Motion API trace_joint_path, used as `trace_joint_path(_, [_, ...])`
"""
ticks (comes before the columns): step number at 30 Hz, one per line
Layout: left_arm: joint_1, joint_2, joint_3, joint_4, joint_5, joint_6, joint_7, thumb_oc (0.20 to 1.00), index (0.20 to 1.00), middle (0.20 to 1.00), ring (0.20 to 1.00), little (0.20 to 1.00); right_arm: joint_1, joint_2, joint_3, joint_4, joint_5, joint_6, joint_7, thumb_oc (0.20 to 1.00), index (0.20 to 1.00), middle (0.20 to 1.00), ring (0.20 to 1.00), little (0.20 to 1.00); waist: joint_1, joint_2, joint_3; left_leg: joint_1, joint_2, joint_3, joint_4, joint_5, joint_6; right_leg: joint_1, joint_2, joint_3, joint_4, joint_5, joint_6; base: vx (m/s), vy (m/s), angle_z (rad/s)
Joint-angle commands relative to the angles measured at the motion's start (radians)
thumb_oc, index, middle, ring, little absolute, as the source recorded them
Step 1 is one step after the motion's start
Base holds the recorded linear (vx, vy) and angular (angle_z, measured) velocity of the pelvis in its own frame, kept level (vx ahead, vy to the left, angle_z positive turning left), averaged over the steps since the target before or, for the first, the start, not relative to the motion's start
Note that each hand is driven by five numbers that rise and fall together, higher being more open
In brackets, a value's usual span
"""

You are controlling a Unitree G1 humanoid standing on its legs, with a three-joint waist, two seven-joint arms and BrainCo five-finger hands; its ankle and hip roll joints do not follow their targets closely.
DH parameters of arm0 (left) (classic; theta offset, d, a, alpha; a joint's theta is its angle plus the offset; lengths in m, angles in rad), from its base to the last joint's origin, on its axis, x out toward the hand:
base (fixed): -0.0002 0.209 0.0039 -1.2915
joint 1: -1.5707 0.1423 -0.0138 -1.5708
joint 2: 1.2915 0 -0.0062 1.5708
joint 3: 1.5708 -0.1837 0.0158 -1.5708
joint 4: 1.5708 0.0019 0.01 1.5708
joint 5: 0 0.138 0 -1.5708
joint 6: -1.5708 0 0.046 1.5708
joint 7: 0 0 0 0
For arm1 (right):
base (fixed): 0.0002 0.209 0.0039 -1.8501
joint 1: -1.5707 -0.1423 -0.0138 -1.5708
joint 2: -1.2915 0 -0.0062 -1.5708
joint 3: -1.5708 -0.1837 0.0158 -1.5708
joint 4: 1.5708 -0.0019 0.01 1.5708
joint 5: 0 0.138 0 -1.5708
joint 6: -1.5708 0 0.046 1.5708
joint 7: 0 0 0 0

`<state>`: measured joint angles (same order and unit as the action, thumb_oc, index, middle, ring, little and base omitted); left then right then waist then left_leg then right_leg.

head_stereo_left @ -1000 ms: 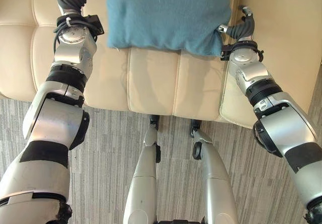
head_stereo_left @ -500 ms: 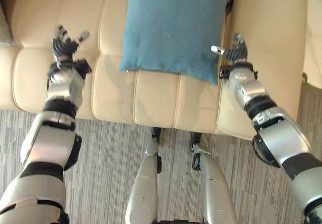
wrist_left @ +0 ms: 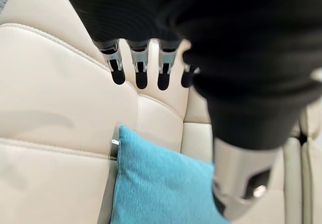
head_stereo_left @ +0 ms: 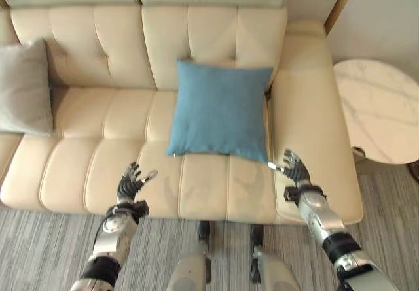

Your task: Pick up all the scattered cushions and arrange them neatly on the sofa.

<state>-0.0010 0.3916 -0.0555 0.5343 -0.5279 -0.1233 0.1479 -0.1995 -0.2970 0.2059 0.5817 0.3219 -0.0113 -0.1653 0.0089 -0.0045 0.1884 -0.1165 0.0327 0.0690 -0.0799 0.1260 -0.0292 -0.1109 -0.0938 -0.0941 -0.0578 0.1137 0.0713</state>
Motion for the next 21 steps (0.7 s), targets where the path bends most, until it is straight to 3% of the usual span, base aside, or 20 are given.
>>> trace_joint_path(1, [0.026,-0.014,0.029,0.018,0.054,-0.001,-0.024,1.0,1.0,1.0,1.0,1.0,0.042,-0.034,-0.006,-0.043,-0.085,-0.016,0.033,1.0,1.0,1.0,1.0,1.0,-0.013,-0.022,-0.078,0.039,-0.018,-0.002,0.014,-0.126,0.001,0.037,-0.033,-0.037,0.046,-0.106,0.065,0.03,0.071,-0.2])
trace_joint_path(9, [0.147,-0.033,0.034,-0.073,0.163,0.029,-0.058,1.0,1.0,1.0,1.0,1.0,0.191,-0.043,-0.022,-0.169,-0.146,-0.022,0.092,1.0,1.0,1.0,1.0,1.0,-0.019,-0.038,-0.096,0.104,-0.031,0.015,0.006,-0.152,0.016,0.096,-0.044,-0.027,0.033,-0.113,0.079,0.02,0.064,-0.15])
trace_joint_path(14, [0.171,0.01,0.025,-0.145,0.263,0.026,-0.071,1.0,1.0,1.0,1.0,1.0,0.241,-0.066,-0.044,-0.247,-0.152,-0.039,0.106,1.0,1.0,1.0,1.0,1.0,-0.028,-0.047,-0.069,0.108,-0.036,0.021,0.003,-0.154,0.029,0.069,-0.05,-0.014,0.09,-0.12,0.084,-0.08,0.061,-0.04])
trace_joint_path(18, [0.146,0.035,0.03,-0.155,0.285,0.019,-0.051,1.0,1.0,1.0,1.0,1.0,0.241,-0.049,-0.053,-0.245,-0.104,-0.038,0.102,1.0,1.0,1.0,1.0,1.0,-0.034,-0.052,-0.028,0.087,-0.026,0.04,0.001,-0.139,0.031,-0.002,-0.048,-0.004,0.147,-0.085,0.1,-0.18,-0.007,-0.15])
trace_joint_path(21, [0.112,0.047,0.035,-0.17,0.281,0.017,-0.028,1.0,1.0,1.0,1.0,1.0,0.233,-0.025,-0.063,-0.247,-0.026,-0.054,0.099,1.0,1.0,1.0,1.0,1.0,-0.025,-0.03,-0.009,0.026,0.004,0.071,0.013,-0.103,0.036,-0.023,-0.041,-0.019,0.294,-0.157,0.075,-0.28,0.006,-0.51])
